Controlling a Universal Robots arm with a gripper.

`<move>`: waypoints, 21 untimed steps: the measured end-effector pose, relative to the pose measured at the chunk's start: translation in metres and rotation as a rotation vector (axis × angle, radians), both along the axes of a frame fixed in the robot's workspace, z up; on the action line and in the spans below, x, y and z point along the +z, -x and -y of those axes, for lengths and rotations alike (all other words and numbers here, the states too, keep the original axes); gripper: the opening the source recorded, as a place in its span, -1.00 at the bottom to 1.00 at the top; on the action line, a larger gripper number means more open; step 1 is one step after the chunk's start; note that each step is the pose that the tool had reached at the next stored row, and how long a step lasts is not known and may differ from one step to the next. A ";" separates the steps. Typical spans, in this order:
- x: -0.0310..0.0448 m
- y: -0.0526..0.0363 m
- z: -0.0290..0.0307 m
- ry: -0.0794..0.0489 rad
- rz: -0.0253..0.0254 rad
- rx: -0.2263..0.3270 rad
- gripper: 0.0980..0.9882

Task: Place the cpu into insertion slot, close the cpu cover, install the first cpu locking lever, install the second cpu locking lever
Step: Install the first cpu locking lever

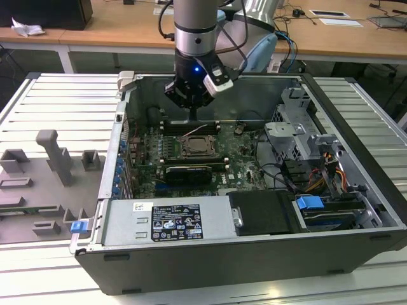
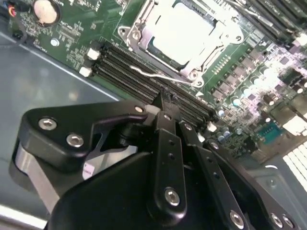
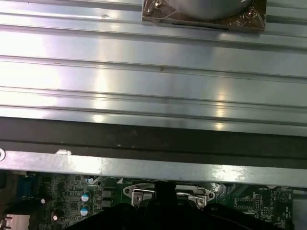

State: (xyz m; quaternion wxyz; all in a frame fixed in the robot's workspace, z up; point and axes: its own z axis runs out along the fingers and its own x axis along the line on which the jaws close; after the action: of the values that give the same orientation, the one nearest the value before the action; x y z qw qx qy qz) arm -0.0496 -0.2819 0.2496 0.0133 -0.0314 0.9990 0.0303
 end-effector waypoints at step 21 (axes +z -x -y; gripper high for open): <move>-0.0335 -0.0243 -0.0003 0.000 0.0000 0.018 -0.98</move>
State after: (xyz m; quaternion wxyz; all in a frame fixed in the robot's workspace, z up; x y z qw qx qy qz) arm -0.0252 -0.2816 0.2161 0.0130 -0.0405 0.9986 0.0305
